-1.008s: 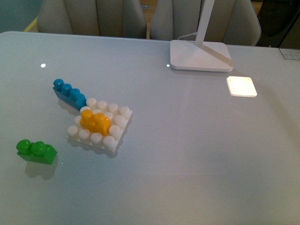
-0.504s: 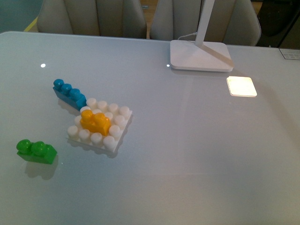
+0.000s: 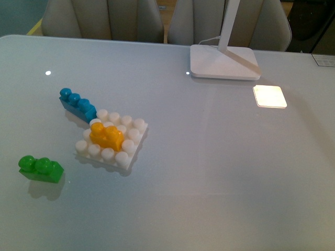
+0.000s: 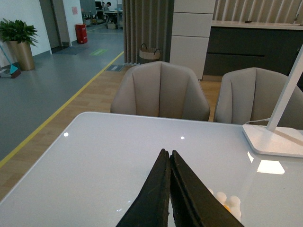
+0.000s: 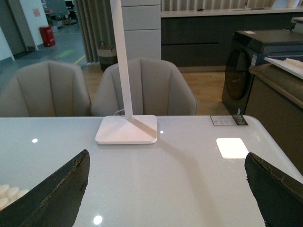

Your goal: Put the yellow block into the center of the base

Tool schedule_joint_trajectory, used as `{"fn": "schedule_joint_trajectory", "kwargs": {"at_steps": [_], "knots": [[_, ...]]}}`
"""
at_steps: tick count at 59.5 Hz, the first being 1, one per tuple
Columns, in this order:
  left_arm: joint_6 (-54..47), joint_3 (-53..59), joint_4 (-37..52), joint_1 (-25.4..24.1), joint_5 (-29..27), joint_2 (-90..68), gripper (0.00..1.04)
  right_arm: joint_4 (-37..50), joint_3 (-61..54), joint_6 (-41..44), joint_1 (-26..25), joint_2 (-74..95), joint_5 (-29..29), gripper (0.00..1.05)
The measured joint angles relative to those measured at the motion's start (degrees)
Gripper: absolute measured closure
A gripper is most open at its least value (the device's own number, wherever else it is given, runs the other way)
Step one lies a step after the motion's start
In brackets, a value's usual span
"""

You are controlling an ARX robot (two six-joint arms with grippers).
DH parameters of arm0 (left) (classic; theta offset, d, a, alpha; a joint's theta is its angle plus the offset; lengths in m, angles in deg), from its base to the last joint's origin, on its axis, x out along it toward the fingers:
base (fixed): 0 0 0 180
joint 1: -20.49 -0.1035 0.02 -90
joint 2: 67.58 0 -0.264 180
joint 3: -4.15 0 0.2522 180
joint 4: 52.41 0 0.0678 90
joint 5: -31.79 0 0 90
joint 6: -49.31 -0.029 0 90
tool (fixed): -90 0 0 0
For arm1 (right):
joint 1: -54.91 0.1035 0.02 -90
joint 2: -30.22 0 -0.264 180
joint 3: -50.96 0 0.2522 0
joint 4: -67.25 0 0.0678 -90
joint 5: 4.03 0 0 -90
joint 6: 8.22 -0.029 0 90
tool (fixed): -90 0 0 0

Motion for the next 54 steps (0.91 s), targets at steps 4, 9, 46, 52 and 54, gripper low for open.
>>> {"fn": "schedule_joint_trajectory", "kwargs": {"at_steps": [4,9,46,52,54], "knots": [[0.00,0.00,0.00,0.00,0.00,0.00,1.02,0.00,0.00,0.00,0.00,0.00,0.00,0.09],[0.09,0.00,0.00,0.00,0.00,0.00,1.01,0.00,0.00,0.00,0.00,0.00,0.02,0.09],[-0.11,0.00,0.00,0.00,0.00,0.00,0.07,0.00,0.00,0.00,0.00,0.00,0.00,0.09],[-0.11,0.00,0.00,0.00,0.00,0.00,0.07,0.00,0.00,0.00,0.00,0.00,0.00,0.09],[-0.11,0.00,0.00,0.00,0.00,0.00,0.07,0.00,0.00,0.00,0.00,0.00,0.00,0.09]]}}
